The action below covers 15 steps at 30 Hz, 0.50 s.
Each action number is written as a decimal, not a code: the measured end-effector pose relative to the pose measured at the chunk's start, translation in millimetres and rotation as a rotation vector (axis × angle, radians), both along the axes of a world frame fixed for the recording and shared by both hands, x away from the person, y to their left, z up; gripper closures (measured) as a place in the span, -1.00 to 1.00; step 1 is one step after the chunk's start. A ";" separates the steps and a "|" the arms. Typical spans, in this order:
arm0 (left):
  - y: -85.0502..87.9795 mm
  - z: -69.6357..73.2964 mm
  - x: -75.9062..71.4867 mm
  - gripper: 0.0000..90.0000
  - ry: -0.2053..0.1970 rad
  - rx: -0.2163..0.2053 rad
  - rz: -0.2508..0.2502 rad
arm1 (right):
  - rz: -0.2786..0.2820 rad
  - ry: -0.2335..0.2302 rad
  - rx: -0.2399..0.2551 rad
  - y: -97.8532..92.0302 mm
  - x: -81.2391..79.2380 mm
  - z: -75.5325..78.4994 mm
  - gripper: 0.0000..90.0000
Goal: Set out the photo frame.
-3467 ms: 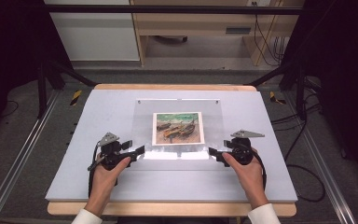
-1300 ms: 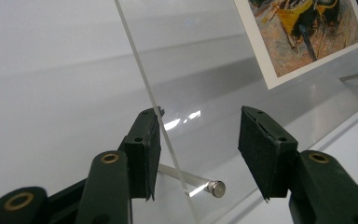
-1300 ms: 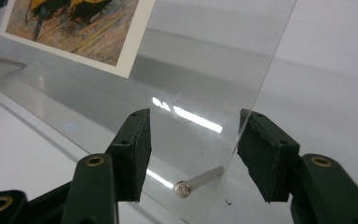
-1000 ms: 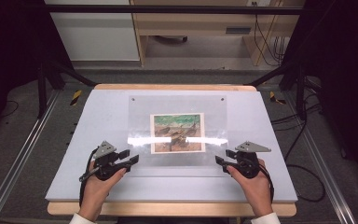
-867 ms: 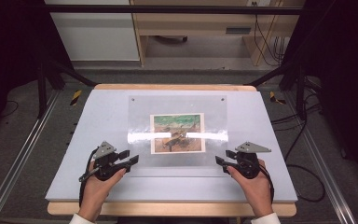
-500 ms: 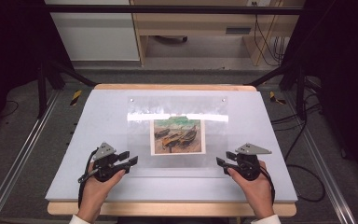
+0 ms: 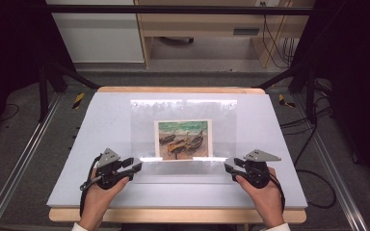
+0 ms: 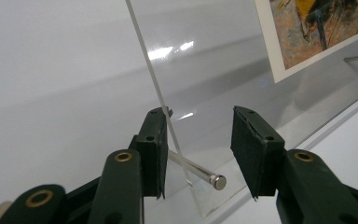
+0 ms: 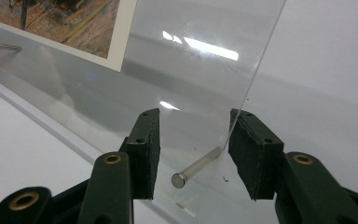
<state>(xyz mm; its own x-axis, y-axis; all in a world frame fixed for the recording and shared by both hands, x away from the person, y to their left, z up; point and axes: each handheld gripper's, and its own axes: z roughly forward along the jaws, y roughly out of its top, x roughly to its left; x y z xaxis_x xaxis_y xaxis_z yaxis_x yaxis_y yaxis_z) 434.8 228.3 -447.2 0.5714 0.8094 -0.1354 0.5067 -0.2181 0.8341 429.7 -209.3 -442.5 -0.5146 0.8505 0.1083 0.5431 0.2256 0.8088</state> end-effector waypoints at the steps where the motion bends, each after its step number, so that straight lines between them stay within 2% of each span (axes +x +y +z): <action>1: -0.1 0.0 -0.3 0.25 -0.001 0.003 0.000 | -0.001 0.001 0.000 0.1 -0.4 0.0 0.21; 15: -0.2 0.1 -3.0 0.29 -0.003 0.016 -0.001 | 0.000 -0.005 -0.014 -0.1 -3.4 -0.6 0.25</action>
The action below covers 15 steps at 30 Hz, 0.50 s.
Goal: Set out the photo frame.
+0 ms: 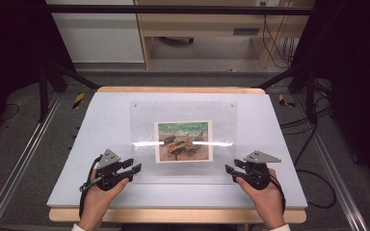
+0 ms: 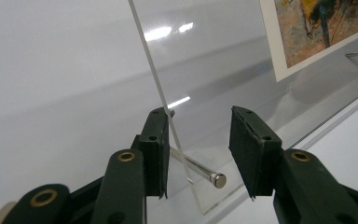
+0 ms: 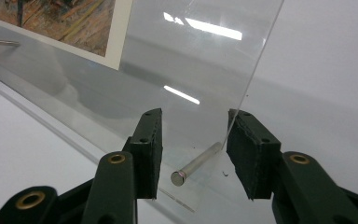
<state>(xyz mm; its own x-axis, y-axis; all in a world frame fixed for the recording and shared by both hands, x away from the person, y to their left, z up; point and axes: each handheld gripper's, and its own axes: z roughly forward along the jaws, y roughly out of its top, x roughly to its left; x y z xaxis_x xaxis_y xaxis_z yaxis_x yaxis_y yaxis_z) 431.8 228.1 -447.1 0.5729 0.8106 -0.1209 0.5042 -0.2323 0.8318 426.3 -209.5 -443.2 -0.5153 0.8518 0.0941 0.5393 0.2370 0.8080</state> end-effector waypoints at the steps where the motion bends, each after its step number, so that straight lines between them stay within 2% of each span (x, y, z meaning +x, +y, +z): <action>1: -0.1 0.0 -0.2 0.29 -0.001 0.000 0.000 | 0.001 -0.001 -0.002 -0.1 -0.3 -0.1 0.25; 15: -0.7 0.0 -4.0 0.34 -0.005 0.023 -0.001 | -0.002 -0.002 -0.016 0.2 -4.8 -0.9 0.31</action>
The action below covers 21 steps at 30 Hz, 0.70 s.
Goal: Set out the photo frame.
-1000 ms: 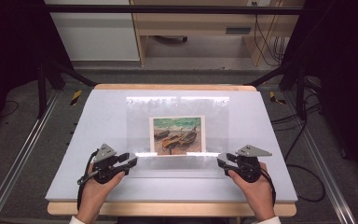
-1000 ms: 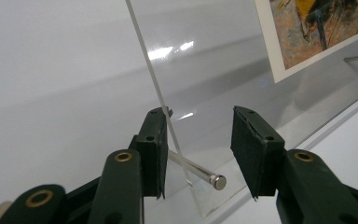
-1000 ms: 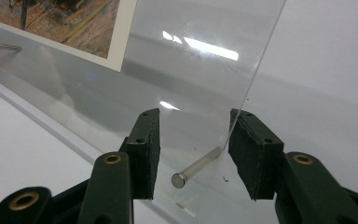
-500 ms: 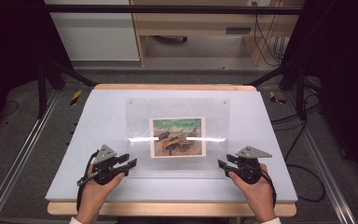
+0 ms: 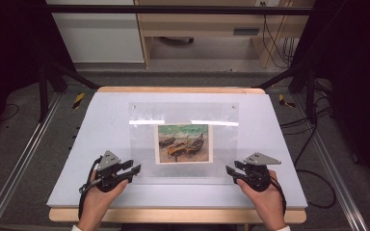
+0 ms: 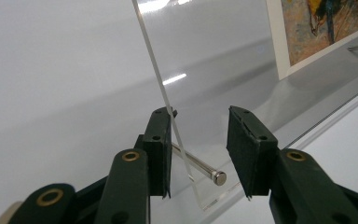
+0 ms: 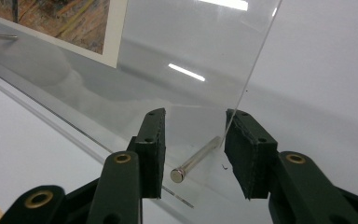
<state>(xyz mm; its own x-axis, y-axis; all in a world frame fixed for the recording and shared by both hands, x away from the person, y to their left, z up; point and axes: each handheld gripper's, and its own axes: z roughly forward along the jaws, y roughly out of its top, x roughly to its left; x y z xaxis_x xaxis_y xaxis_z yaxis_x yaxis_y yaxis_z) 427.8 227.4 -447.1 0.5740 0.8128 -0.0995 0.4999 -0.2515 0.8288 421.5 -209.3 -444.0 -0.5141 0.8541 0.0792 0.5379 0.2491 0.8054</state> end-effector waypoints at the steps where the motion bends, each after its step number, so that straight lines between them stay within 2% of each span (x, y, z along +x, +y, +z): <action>1: 0.0 0.0 -0.2 0.34 0.000 0.002 -0.002 | 0.000 -0.001 -0.001 0.1 -0.2 -0.1 0.31; 21: -0.5 -0.3 -4.8 0.40 -0.005 0.034 -0.002 | -0.004 -0.003 -0.018 0.4 -5.4 -1.5 0.38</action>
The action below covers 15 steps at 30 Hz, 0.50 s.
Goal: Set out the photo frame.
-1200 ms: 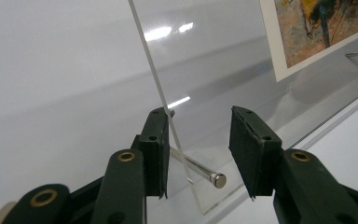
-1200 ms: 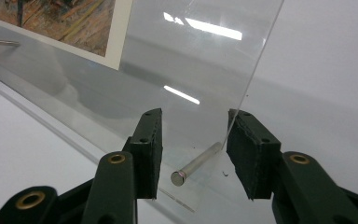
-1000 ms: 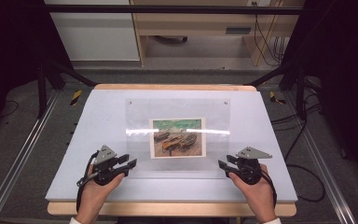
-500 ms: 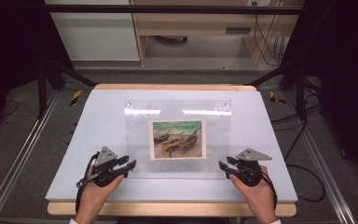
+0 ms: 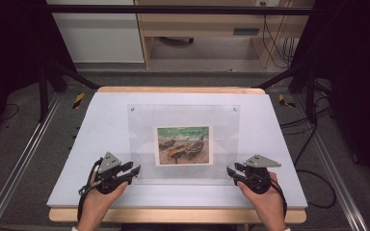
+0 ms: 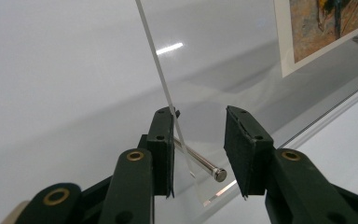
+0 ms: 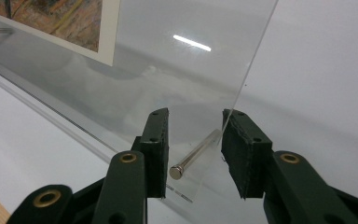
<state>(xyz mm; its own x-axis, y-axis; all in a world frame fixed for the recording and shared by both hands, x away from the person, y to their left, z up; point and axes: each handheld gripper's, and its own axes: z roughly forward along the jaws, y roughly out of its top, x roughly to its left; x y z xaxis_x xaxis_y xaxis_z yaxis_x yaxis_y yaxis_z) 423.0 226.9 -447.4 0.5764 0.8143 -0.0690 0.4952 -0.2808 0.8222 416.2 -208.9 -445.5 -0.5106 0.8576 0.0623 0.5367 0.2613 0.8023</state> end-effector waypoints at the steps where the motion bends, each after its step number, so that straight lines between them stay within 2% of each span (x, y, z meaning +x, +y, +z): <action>1: -0.2 -0.1 -0.2 0.40 0.000 -0.001 0.002 | 0.000 0.000 0.000 -0.1 -0.1 -0.1 0.38; 15: -0.3 -0.8 -2.4 0.43 0.001 0.011 -0.003 | 0.003 -0.001 -0.012 -0.7 -2.9 -0.9 0.42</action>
